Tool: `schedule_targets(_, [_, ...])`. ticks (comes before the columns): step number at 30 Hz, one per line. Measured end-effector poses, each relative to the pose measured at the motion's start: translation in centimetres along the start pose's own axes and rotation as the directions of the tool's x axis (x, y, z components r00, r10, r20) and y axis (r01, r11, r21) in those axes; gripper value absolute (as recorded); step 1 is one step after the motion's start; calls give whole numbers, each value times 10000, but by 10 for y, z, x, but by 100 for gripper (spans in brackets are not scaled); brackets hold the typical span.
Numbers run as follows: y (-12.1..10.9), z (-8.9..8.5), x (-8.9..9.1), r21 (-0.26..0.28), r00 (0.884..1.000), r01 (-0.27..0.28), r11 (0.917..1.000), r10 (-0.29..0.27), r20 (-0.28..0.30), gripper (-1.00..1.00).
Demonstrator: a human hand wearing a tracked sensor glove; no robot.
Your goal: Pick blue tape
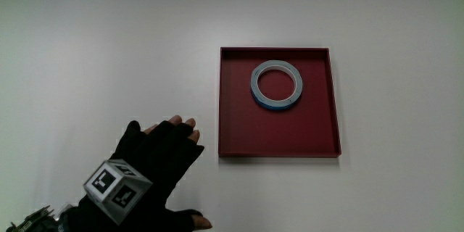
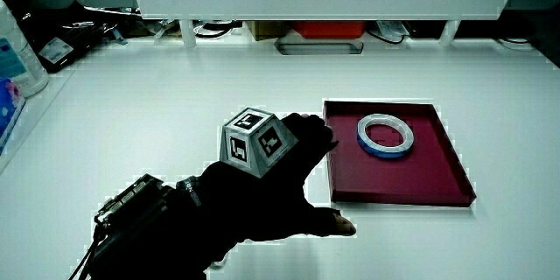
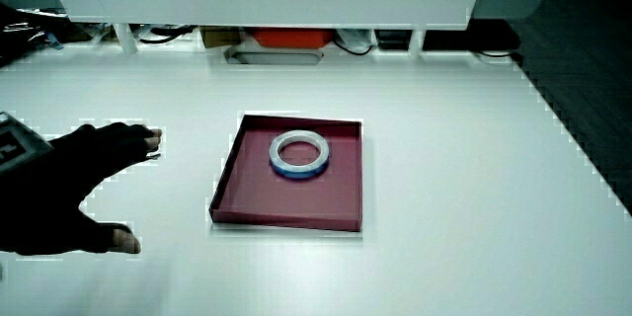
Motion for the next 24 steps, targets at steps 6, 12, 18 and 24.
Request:
schedule_targets(6, [20,-7,-1,239,9988,404,9989,-411,271,0])
schedule_targets(12, [49,-6,3,379,9975,639,9972,-650,280,0])
schedule_targets(18, [77,-11,2,66,9985,414,9991,-416,367,0])
schedule_targets(24, [105,-16,-1,52,9964,436,9990,-439,720,0])
